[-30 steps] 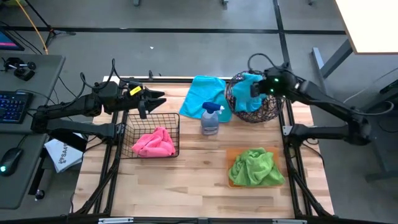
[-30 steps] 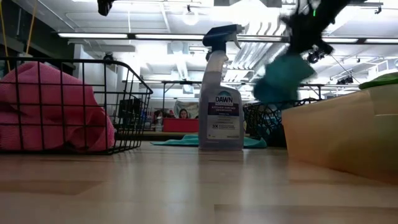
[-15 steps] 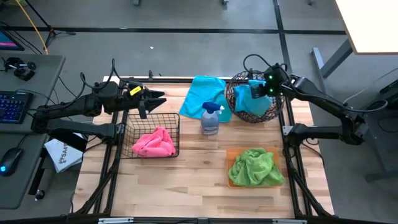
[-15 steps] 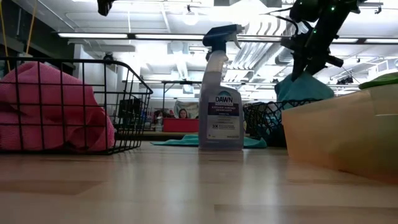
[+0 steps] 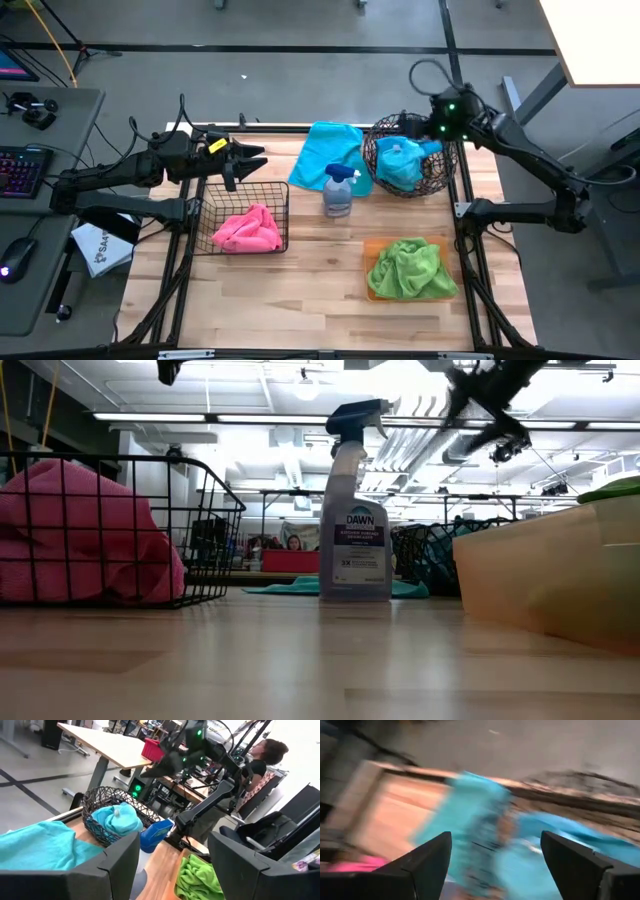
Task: Sort microfiber towel by color & place in baskets
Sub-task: Put the blue microfiber cloth into the right wire basket, then return to Home Position
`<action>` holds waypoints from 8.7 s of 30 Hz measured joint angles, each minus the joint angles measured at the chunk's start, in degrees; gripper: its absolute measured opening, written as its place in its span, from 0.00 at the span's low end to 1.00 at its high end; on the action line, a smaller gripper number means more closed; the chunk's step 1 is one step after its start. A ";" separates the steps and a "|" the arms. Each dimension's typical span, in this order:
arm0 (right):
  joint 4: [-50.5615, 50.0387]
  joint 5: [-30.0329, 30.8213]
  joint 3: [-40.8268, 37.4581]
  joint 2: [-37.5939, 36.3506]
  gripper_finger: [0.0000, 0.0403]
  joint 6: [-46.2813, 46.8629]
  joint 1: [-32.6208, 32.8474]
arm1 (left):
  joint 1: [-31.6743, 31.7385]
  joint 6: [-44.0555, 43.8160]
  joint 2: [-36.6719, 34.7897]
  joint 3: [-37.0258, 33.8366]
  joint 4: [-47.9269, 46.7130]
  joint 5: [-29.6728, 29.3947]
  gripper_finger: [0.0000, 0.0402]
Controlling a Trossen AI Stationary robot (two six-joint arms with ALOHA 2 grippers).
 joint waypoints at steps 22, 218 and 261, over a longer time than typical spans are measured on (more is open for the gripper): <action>41.37 -18.41 0.04 13.10 0.75 18.22 7.98 | 19.85 6.36 32.41 18.26 -15.52 15.78 0.55; -6.12 -11.39 -10.29 1.55 0.65 -10.42 -4.53 | -6.04 15.31 7.69 11.36 -4.97 11.01 0.52; 1.37 7.61 -2.28 -11.50 0.00 0.13 48.41 | -4.83 -0.95 -38.84 -51.80 33.35 -4.00 0.00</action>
